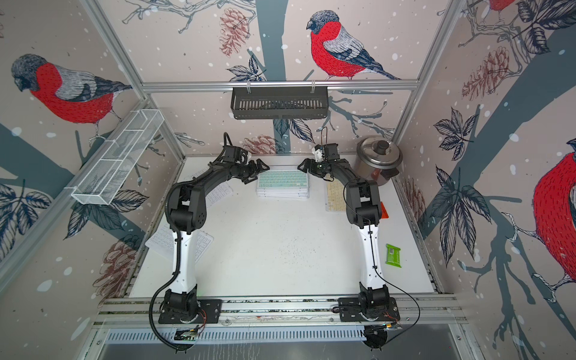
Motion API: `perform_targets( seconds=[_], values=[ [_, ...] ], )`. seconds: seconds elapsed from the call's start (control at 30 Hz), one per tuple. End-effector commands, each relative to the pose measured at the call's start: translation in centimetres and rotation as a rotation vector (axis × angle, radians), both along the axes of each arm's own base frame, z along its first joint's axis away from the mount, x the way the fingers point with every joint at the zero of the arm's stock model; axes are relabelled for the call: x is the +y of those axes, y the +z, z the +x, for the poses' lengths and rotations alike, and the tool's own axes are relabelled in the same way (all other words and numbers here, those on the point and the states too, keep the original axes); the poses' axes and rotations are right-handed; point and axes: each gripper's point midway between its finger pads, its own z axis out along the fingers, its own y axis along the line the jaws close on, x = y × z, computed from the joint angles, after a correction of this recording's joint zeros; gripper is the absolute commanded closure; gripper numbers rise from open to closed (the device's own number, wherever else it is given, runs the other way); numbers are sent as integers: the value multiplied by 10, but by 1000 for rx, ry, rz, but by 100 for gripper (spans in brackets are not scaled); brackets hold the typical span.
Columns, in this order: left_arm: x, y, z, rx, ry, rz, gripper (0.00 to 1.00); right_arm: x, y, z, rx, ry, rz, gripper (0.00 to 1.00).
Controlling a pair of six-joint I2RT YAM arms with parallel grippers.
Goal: Stack the numeric keypads
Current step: Place the numeric keypad at the numeric keypad.
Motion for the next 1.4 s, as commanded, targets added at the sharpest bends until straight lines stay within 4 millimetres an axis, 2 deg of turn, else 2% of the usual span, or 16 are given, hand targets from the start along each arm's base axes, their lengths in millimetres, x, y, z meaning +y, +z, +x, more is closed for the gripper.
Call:
perform_targets(
  seconds=[0.0, 0.23, 0.33, 0.5, 0.73, 1.0, 1.07, 1.17, 1.27, 1.37],
  values=[
    [-1, 4, 0, 0, -2, -5, 4, -9, -1, 4, -8, -59, -87, 14],
    [-1, 3, 1, 2, -1, -8, 4, -6, -11, -7, 45, -129, -180, 8],
    [-2, 4, 1, 1, 0, -11, 4, 4, -11, -15, 49, -131, -200, 0],
    [-3, 1, 2, 7, -1, -15, 4, 21, -13, -30, 63, -136, -239, 0],
    [-4, 1, 0, 10, -5, -18, 4, 23, -17, -42, 89, -169, -253, 1],
    [-5, 3, -2, 11, -10, -17, 4, 25, -7, -50, 77, -164, -271, 1],
    [-2, 3, -2, 13, -7, -3, 4, 19, -3, -51, 70, -177, -289, 0],
    [11, 5, -3, 31, 15, 40, 4, -4, 5, -51, 65, -212, -326, 0],
    [35, 12, -3, 44, 57, 85, 3, -36, 18, -50, 33, -269, -359, 0],
    [48, 25, -7, 33, 75, 117, 4, -77, 17, -37, 17, -341, -414, 1]
  ],
)
